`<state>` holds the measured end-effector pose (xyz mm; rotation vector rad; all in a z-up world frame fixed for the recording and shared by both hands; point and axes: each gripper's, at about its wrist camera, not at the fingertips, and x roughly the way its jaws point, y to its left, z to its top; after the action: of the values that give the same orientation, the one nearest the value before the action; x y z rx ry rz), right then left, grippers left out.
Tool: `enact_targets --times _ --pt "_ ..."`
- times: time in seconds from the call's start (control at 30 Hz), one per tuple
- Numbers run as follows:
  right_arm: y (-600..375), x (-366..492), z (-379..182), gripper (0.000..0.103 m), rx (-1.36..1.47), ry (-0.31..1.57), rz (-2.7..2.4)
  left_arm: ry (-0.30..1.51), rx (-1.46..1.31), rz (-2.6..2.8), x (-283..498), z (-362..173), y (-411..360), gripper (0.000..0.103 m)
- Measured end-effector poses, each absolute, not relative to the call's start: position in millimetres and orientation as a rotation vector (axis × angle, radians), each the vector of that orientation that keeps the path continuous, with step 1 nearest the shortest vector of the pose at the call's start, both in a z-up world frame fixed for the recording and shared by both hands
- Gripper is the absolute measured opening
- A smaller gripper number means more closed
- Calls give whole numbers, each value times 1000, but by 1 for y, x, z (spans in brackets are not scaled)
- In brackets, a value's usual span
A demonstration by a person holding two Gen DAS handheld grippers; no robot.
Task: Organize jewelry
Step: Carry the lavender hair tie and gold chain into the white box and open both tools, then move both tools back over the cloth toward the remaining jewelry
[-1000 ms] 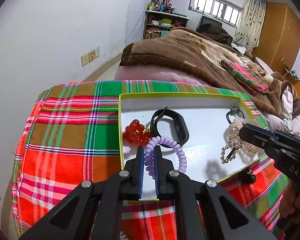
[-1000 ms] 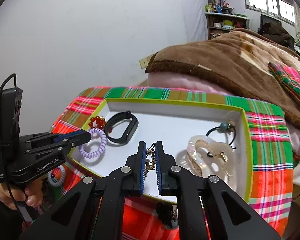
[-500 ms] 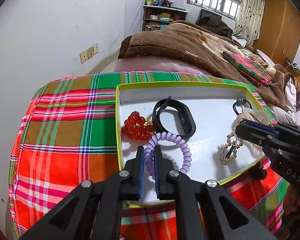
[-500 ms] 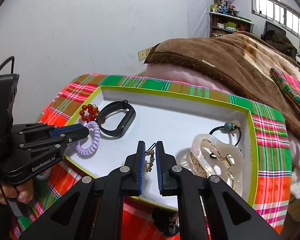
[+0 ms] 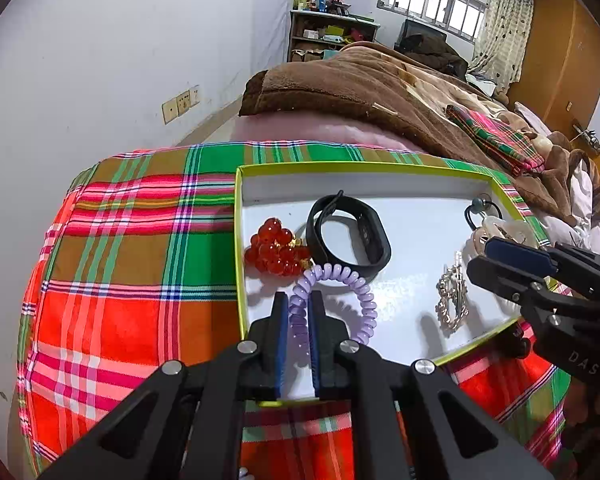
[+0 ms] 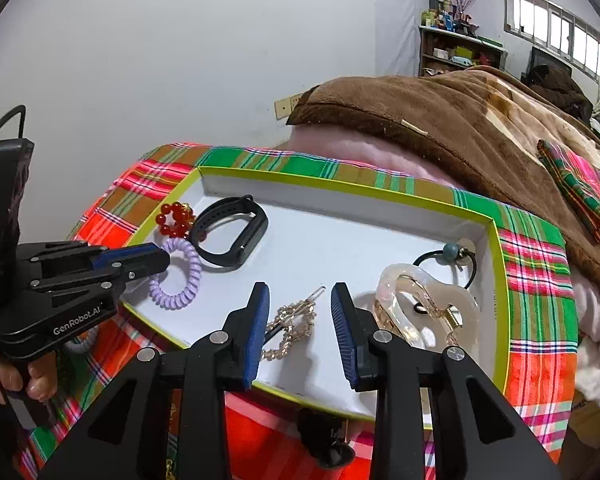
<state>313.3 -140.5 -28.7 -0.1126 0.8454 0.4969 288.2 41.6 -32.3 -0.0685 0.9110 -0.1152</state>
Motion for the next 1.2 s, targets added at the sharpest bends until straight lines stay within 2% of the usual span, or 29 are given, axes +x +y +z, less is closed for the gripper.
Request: enact_targets --times 0.37,0.77,1.2 --pt "-152 278 -2 33 -92 793 502 861 -96 -105 260 -10 46 11" --pt "-177 202 27 33 -48 737 494 800 -121 -67 174 17 48 11" --pt "-193 119 28 33 -52 742 500 796 -147 -30 85 15 43 11"
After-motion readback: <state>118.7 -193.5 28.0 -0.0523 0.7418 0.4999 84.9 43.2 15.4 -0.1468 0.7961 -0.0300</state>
